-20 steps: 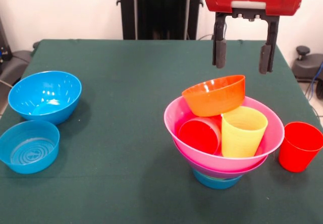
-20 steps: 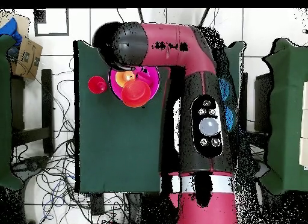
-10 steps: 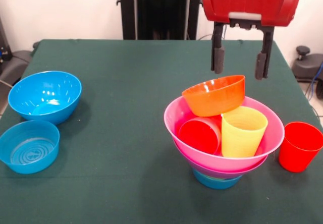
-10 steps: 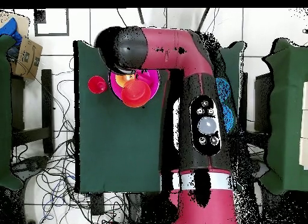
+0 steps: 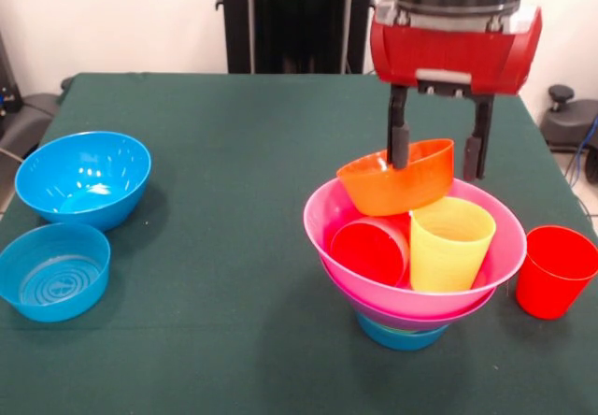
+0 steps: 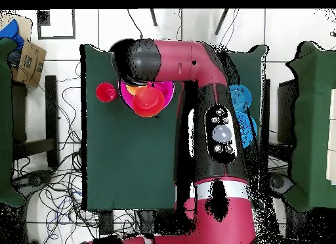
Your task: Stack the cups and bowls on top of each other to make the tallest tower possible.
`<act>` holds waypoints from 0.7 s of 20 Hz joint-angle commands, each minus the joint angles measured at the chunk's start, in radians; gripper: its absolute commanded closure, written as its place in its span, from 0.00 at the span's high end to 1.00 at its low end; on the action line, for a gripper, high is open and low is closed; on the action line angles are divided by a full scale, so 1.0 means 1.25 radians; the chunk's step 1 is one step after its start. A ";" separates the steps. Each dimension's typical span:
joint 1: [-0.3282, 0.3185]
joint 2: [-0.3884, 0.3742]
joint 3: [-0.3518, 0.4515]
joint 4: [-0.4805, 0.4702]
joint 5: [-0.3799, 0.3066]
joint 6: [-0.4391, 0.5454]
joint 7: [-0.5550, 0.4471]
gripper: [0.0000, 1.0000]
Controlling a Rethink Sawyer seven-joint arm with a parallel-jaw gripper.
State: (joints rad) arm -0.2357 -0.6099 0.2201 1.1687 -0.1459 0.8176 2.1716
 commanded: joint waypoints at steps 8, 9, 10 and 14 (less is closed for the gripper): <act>0.004 0.078 -0.006 0.074 -0.043 -0.061 -0.005 1.00; 0.005 0.074 -0.006 0.077 -0.041 -0.058 -0.006 1.00; 0.005 0.071 -0.006 0.079 -0.040 -0.055 -0.006 1.00; 0.006 0.056 -0.008 0.093 -0.035 -0.045 -0.006 1.00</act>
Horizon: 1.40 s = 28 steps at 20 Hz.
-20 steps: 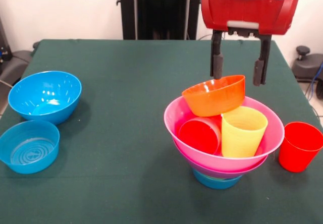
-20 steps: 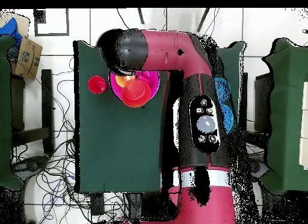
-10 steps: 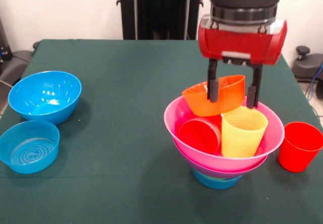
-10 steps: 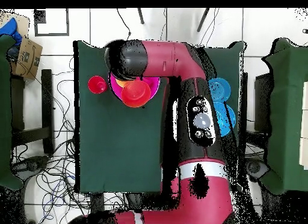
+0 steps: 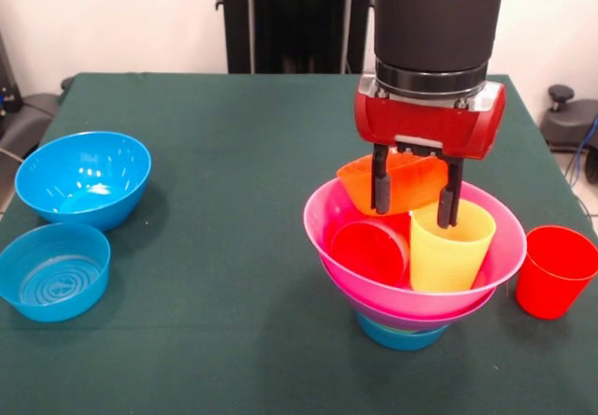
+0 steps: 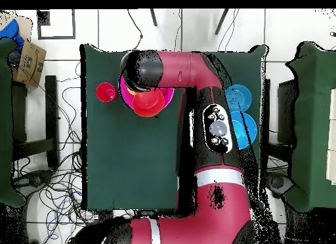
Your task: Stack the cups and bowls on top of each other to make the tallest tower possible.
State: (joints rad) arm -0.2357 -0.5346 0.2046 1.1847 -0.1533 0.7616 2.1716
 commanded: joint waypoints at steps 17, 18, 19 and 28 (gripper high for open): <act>0.029 -0.112 -0.001 0.045 0.004 0.194 -0.005 1.00; 0.033 -0.112 -0.001 0.037 0.003 0.202 -0.003 1.00; 0.034 -0.116 0.000 0.036 0.003 0.208 -0.001 1.00; 0.044 -0.109 0.008 0.030 0.001 0.197 0.013 1.00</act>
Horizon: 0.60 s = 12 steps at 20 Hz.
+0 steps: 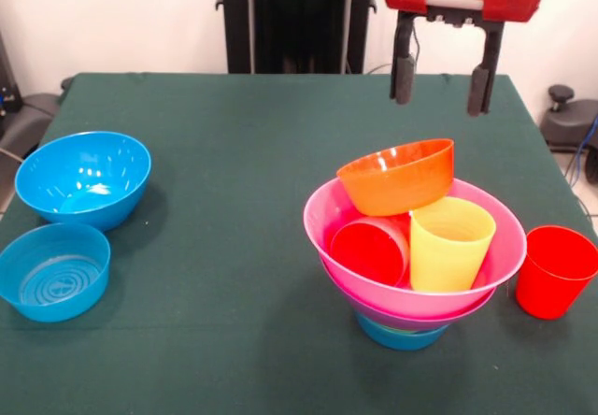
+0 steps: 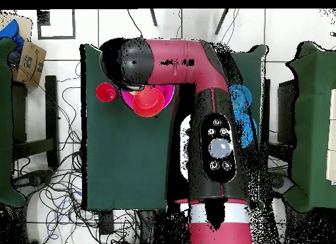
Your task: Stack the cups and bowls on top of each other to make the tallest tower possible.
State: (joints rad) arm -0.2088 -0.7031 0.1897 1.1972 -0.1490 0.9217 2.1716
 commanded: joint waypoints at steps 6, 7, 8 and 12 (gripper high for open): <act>0.012 0.026 0.023 0.063 -0.004 0.023 0.002 1.00; 0.010 0.021 0.022 0.086 -0.005 0.005 0.002 1.00; 0.013 0.021 0.022 0.089 -0.007 0.002 0.004 1.00; 0.016 0.010 0.020 0.146 -0.007 -0.048 0.016 1.00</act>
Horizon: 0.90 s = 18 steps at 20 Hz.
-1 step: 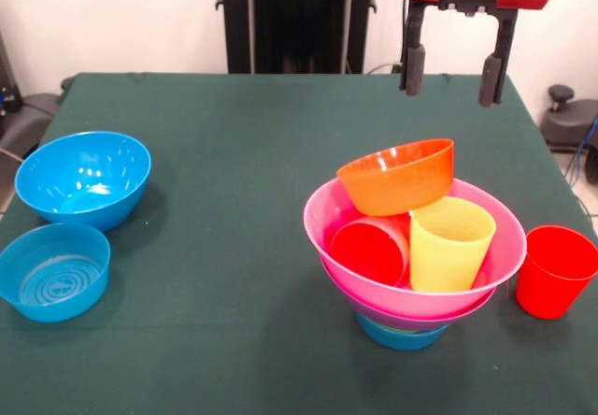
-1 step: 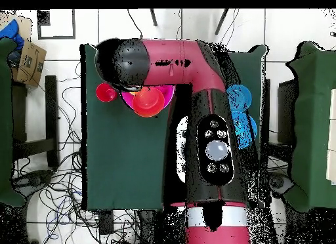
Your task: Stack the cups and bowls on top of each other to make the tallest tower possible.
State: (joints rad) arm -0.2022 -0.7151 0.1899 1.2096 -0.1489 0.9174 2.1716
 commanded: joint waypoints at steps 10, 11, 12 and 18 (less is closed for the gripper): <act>-0.015 0.014 0.031 0.190 -0.002 -0.097 0.000 1.00; -0.018 0.013 0.030 0.190 -0.002 -0.096 -0.003 1.00; -0.018 0.011 0.029 0.196 -0.002 -0.099 -0.001 1.00; -0.033 0.020 0.031 0.201 -0.007 -0.121 -0.010 1.00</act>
State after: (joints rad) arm -0.2173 -0.7160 0.1900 1.3596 -0.1487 0.8148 2.1716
